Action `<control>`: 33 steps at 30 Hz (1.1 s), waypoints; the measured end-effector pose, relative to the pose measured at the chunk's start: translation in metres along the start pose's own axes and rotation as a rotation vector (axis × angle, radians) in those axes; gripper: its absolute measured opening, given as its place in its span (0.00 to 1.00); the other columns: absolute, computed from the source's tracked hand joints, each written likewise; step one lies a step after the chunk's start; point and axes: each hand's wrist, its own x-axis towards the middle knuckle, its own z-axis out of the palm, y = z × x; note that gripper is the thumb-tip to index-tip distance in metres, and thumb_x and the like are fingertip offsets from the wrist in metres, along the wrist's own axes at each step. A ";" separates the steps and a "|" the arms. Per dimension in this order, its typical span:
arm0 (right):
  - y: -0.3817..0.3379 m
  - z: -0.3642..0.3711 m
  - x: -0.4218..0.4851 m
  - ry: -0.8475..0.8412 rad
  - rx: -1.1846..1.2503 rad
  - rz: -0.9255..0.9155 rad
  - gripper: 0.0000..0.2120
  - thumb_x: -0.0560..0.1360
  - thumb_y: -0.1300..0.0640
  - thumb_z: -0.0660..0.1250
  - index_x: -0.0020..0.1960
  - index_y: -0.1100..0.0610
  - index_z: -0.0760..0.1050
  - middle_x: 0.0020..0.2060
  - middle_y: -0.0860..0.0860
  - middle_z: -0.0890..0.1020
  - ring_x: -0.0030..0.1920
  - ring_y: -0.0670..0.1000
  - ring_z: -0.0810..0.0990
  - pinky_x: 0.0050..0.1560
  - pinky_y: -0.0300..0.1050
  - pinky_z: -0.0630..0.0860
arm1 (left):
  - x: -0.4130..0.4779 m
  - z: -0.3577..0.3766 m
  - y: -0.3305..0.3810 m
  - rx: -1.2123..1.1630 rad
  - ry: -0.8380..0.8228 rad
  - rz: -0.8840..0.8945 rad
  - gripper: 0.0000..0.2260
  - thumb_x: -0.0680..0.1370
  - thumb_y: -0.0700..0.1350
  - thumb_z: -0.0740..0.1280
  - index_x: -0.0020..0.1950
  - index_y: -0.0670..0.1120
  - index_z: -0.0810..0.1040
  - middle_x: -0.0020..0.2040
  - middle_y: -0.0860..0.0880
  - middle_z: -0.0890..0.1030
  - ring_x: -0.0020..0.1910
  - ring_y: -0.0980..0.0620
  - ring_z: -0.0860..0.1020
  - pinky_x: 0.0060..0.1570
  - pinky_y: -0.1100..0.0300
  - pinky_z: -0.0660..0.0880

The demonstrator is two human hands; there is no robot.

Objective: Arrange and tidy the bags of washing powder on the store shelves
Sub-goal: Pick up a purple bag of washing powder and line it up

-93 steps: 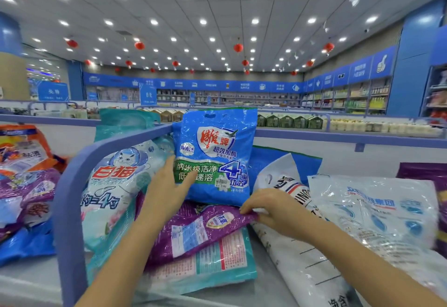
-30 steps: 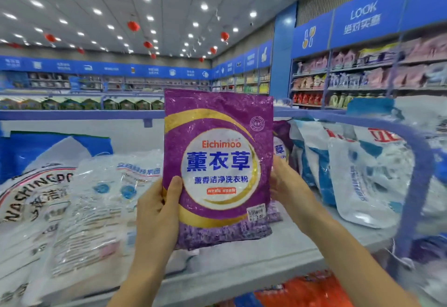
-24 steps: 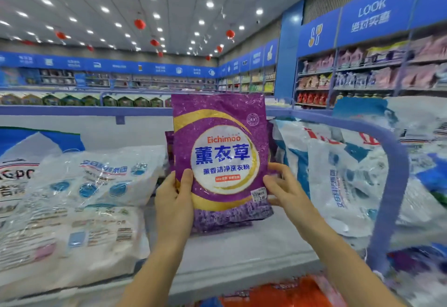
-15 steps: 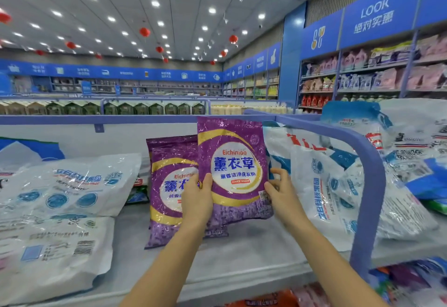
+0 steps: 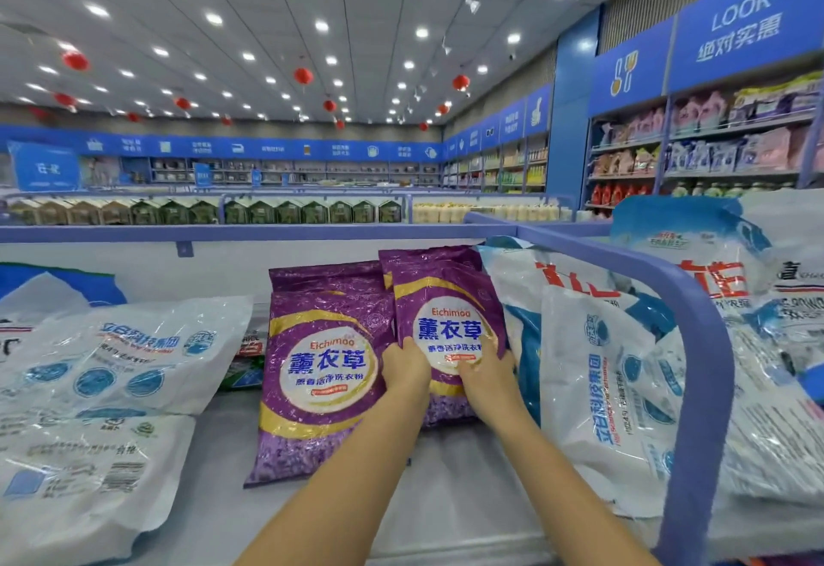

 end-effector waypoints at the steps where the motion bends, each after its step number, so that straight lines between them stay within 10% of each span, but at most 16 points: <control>1: 0.000 0.003 0.000 0.008 -0.056 0.006 0.28 0.80 0.50 0.55 0.77 0.51 0.48 0.73 0.61 0.53 0.71 0.63 0.59 0.70 0.57 0.63 | 0.002 0.004 -0.002 0.011 0.029 0.000 0.18 0.82 0.43 0.55 0.67 0.34 0.69 0.64 0.36 0.75 0.61 0.37 0.74 0.61 0.47 0.71; 10: 0.008 0.013 0.026 0.092 -0.298 -0.143 0.32 0.80 0.48 0.56 0.77 0.50 0.42 0.76 0.58 0.44 0.75 0.59 0.51 0.72 0.52 0.58 | 0.013 0.022 -0.019 0.004 0.240 0.201 0.17 0.83 0.45 0.54 0.64 0.36 0.72 0.58 0.37 0.78 0.55 0.40 0.77 0.48 0.55 0.69; 18: 0.010 0.010 0.023 0.155 -0.318 -0.207 0.33 0.80 0.51 0.58 0.77 0.52 0.43 0.76 0.57 0.46 0.75 0.57 0.50 0.73 0.49 0.57 | 0.006 0.018 -0.016 0.282 0.088 0.319 0.28 0.81 0.43 0.58 0.77 0.40 0.49 0.70 0.37 0.68 0.67 0.39 0.69 0.66 0.48 0.67; 25: -0.012 -0.020 0.003 0.244 -0.225 -0.407 0.21 0.79 0.60 0.61 0.71 0.59 0.65 0.68 0.57 0.69 0.67 0.55 0.68 0.66 0.49 0.68 | -0.028 -0.015 0.018 0.439 -0.169 0.561 0.30 0.81 0.46 0.60 0.78 0.46 0.49 0.78 0.45 0.52 0.77 0.48 0.52 0.74 0.53 0.52; 29: -0.026 -0.020 -0.013 -0.148 -0.049 -0.354 0.14 0.79 0.54 0.61 0.63 0.57 0.73 0.52 0.54 0.82 0.50 0.51 0.80 0.53 0.50 0.78 | -0.043 -0.092 0.031 0.475 -0.101 0.765 0.18 0.79 0.45 0.63 0.69 0.48 0.70 0.63 0.52 0.75 0.60 0.56 0.73 0.61 0.59 0.70; 33: -0.036 0.010 -0.027 -0.517 -0.082 -0.276 0.28 0.77 0.44 0.62 0.72 0.55 0.60 0.62 0.55 0.76 0.57 0.52 0.76 0.53 0.45 0.73 | -0.036 -0.166 0.029 0.916 0.103 0.696 0.07 0.78 0.49 0.65 0.50 0.45 0.75 0.43 0.51 0.78 0.45 0.51 0.78 0.43 0.60 0.71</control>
